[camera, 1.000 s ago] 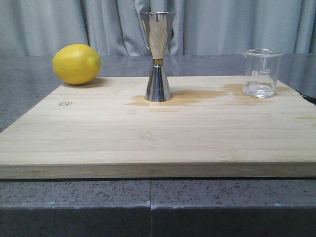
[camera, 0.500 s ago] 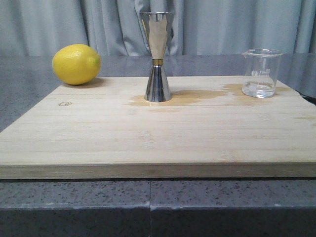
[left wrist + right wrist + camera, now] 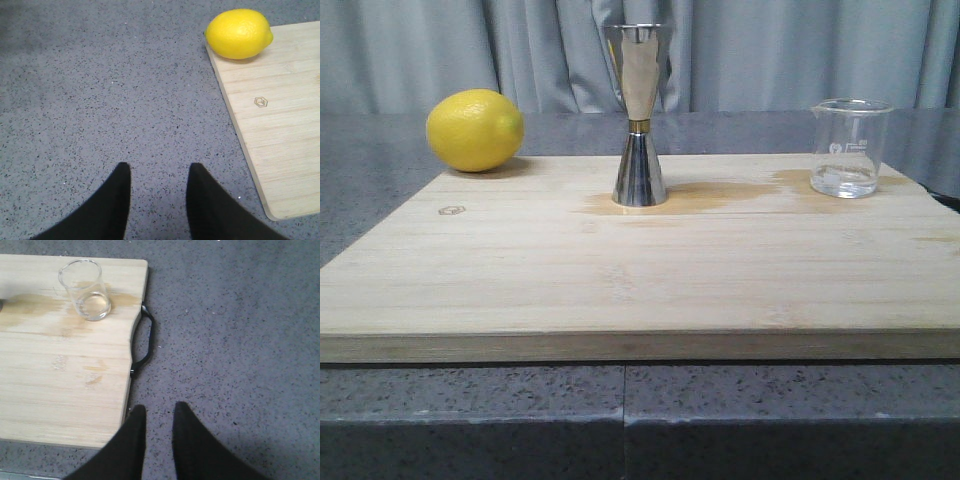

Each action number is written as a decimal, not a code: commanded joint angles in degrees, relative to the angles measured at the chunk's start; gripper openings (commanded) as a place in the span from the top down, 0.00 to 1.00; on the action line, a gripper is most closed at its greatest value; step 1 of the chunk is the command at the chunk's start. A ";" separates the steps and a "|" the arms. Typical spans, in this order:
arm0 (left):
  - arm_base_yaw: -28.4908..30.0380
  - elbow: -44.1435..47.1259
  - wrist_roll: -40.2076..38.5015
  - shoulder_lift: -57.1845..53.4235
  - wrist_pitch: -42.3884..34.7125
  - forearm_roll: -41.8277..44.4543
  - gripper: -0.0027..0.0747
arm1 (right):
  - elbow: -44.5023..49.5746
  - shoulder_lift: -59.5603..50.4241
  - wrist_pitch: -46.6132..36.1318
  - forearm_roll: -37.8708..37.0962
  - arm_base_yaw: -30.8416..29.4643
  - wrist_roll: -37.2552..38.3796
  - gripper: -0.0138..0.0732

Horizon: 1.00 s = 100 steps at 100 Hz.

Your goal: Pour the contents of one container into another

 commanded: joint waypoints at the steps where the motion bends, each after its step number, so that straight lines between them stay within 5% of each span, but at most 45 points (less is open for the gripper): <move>1: 0.11 -1.37 -0.60 0.05 -3.92 -0.95 0.80 | -1.27 0.20 -4.28 -1.07 -0.23 0.03 0.81; 20: 0.11 -1.36 -0.60 0.05 -3.92 -0.95 0.99 | -1.27 0.20 -5.33 -1.07 -0.23 0.03 0.89; 100: -2.50 2.08 -0.60 -1.87 -7.75 -0.89 0.99 | -1.13 0.20 -8.50 -1.25 -0.23 0.03 0.89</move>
